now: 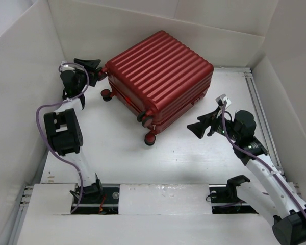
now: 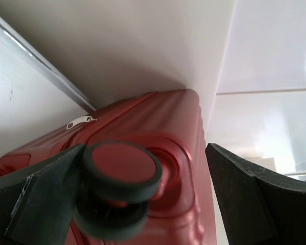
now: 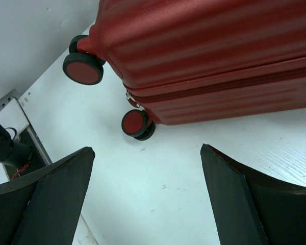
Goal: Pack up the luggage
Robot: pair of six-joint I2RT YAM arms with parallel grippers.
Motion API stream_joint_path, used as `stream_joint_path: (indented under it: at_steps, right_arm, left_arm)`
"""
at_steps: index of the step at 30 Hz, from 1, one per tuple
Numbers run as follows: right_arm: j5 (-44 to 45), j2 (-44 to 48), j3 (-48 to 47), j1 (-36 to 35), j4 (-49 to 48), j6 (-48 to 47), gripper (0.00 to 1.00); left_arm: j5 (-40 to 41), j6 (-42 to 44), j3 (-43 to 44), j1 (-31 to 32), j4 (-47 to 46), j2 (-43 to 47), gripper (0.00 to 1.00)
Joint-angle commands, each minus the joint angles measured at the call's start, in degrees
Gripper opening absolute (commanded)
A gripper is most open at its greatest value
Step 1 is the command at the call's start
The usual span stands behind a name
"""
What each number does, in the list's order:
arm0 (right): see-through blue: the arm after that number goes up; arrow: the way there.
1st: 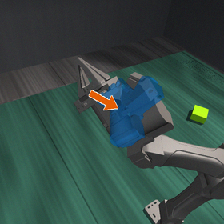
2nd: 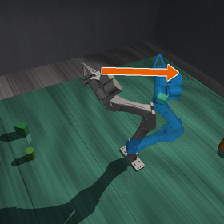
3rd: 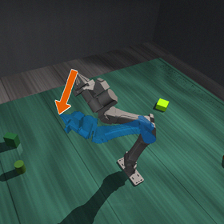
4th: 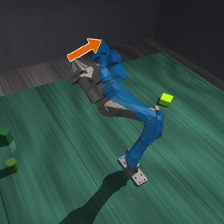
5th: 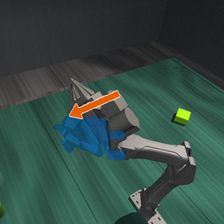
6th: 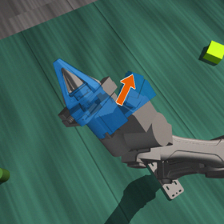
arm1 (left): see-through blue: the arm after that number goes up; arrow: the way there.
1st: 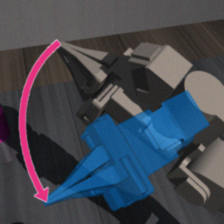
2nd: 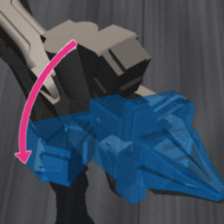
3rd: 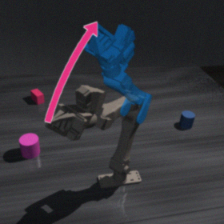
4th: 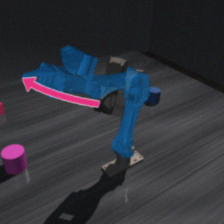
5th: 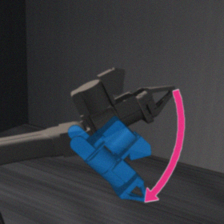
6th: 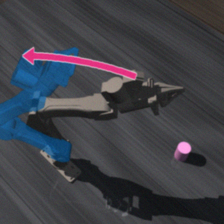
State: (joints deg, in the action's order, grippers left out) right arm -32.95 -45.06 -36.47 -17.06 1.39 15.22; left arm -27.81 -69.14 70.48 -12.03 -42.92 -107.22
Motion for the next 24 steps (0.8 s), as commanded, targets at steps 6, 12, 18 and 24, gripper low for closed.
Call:
stream_joint_path:
  at_steps: [6,12,18,24]
  right_arm:
    - [1.6,1.5,0.2,-1.2,-1.6,0.2,0.92]
    - [3.2,1.6,-0.4,-1.2,-1.6,0.2,0.92]
    - [6.1,1.6,0.1,-1.2,-1.6,0.8,0.92]
    - [8.4,2.1,2.6,-1.7,-1.0,1.9,0.9]
  left_arm:
    - [-1.7,0.5,6.4,1.0,2.8,-3.3,0.99]
    - [-4.4,-0.5,8.0,1.6,-4.4,-5.4,0.45]
    - [-3.8,-6.2,-2.4,2.6,-18.0,-2.0,0.0]
    - [-1.0,-11.5,-22.5,4.6,-34.2,6.3,0.0]
